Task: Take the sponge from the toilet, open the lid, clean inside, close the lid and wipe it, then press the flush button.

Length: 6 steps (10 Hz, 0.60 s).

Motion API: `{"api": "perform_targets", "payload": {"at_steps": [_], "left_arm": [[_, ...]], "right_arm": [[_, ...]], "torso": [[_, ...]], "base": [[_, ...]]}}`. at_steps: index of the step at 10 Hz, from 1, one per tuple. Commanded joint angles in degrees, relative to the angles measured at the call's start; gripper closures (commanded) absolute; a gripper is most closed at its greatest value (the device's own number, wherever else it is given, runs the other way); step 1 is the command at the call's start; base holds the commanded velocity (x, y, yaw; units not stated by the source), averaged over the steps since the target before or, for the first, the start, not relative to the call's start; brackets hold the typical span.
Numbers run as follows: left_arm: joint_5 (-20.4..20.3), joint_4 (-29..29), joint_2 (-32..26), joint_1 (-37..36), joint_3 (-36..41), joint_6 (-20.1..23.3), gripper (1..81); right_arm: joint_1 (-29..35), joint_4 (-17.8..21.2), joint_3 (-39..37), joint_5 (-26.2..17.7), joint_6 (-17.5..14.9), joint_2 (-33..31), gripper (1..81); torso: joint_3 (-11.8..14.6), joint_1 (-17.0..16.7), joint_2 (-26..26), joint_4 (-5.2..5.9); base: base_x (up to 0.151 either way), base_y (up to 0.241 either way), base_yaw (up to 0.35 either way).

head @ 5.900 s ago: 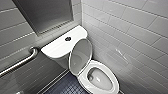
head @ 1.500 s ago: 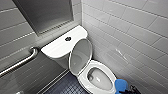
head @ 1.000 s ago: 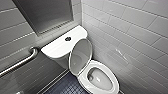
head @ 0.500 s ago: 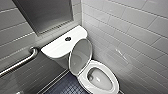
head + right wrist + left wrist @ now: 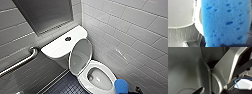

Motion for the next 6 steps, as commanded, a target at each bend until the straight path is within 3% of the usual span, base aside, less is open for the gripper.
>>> {"api": "perform_targets", "payload": {"at_steps": [1,4,6], "left_arm": [[4.73,0.01,-0.01,1.24,1.26,0.2,1.0],[4.73,-0.09,-0.01,1.24,1.08,0.11,1.0],[4.73,-0.17,-0.1,1.24,0.91,0.11,1.0]], "right_arm": [[13.72,-0.99,-6.05,-12.94,1.29,7.83,81.1],[17.86,-1.61,-18.46,-17.69,1.74,20.59,81.1],[20.41,-1.87,-22.34,-21.12,1.74,25.62,81.1]], "torso": [[0.0,0.0,0.0,0.0],[0.0,0.0,0.0,0.0],[0.0,0.0,0.0,0.0]], "base": [[0.0,0.0,0.0],[0.0,0.0,0.0],[0.0,0.0,0.0]]}}
